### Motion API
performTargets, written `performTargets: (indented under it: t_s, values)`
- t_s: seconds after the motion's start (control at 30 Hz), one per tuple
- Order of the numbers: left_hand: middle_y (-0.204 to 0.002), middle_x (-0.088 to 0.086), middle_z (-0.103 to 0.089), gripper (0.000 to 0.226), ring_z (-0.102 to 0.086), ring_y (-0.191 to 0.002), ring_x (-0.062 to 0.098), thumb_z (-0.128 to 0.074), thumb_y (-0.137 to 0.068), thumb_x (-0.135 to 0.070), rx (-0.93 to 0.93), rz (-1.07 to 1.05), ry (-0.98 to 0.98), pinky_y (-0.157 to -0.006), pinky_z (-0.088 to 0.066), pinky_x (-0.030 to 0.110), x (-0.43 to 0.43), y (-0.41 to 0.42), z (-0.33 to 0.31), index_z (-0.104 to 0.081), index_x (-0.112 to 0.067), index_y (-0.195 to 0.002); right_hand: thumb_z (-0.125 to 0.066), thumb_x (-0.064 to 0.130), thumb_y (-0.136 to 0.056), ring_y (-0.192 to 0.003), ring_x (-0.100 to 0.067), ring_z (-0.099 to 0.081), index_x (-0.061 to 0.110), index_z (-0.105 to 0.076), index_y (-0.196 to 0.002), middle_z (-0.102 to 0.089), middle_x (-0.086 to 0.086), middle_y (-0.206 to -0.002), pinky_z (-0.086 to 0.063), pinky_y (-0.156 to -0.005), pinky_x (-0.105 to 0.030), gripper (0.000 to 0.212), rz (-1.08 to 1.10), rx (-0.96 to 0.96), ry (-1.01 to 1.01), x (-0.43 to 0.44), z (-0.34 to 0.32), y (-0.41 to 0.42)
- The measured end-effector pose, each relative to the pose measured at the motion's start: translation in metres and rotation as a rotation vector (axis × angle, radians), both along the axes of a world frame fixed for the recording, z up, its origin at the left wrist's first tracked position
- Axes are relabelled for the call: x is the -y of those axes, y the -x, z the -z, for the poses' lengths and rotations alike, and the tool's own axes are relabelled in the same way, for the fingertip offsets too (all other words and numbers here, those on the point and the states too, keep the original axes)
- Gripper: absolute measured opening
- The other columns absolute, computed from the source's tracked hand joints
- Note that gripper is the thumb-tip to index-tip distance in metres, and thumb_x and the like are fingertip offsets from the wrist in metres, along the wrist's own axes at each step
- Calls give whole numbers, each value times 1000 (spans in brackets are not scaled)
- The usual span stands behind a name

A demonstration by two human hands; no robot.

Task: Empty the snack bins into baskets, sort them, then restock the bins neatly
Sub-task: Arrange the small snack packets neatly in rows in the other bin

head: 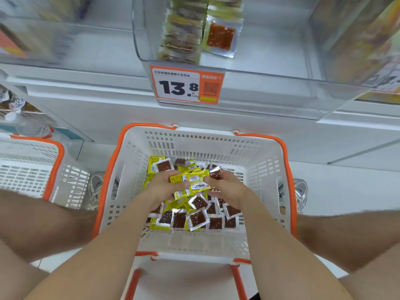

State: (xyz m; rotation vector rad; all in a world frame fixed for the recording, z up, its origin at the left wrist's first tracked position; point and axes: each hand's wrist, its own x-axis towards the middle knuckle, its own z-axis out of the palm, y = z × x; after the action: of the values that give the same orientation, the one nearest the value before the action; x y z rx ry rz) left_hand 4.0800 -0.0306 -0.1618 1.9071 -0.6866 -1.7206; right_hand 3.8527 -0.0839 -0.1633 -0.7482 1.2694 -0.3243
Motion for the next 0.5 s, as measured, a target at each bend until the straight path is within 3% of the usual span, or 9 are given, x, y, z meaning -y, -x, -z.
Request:
performTargets:
  t_s: [0.07,0.13,0.2,0.27,0.33,0.37,0.43,0.5]
  values:
    - [-104,-2,-73,44,-71,-91,13,-91,-80,-30,33,-100,75,-64,-53,26,3,2,-6,-68,-20,-116,-73,6,-96,-98,-23,-72,11,-65,-104,-72,-16,-112,-61,-92,-42,13,37,-68,95,6,2,0]
    - [-84,-1,-74,17,-67,-75,15,-82,-90,-27,136,-129,147,-58,-48,24,6,0,-10,-74,-14,-98,-76,4,-93,-99,-32,-74,2,-66,-109,-69,-28,-118,-64,-87,-45,19,88,-125,171,14,6,2]
    - [-79,-2,-60,18,-53,-73,20,-68,-101,-30,250,-32,146,-57,-39,26,10,-3,-9,-70,-14,-93,-80,7,-89,-100,-31,-75,2,-67,-112,-73,-23,-114,-62,-91,-44,27,45,-102,152,19,5,6]
    - [-99,-11,-53,17,-53,-90,17,-58,-107,-35,174,-1,93,-69,-42,30,13,-1,-13,-68,-22,-110,-84,12,-87,-87,-20,-71,10,-70,-111,-74,-7,-96,-59,-85,-35,28,-109,-94,151,18,3,7]
    - [-131,-13,-45,46,-47,-128,17,-58,-105,-46,-70,-61,-6,-90,-52,39,16,6,-17,-57,-22,-144,-84,13,-87,-77,-14,-64,14,-72,-108,-69,-1,-85,-53,-73,-31,25,-189,-97,169,14,1,-2]
    - [-139,-16,-42,55,-42,-137,17,-61,-102,-49,-212,-72,-52,-94,-56,45,16,9,-21,-53,-22,-149,-84,14,-87,-77,-15,-64,15,-72,-107,-70,-2,-86,-53,-72,-32,23,-190,-101,183,10,1,-7]
    - [-145,-3,-59,44,-59,-131,31,-68,-101,-34,-388,7,-90,-101,-56,56,13,16,-24,-61,-14,-140,-82,15,-89,-82,-19,-68,16,-70,-107,-74,-10,-93,-57,-77,-39,21,-177,-106,180,4,3,-18]
    - [-123,16,-74,30,-72,-111,41,-61,-104,-10,-347,31,-83,-101,-56,56,9,18,-21,-61,-7,-134,-72,13,-96,-89,-23,-72,13,-66,-114,-75,-16,-105,-61,-84,-43,19,-156,-76,125,1,3,-24]
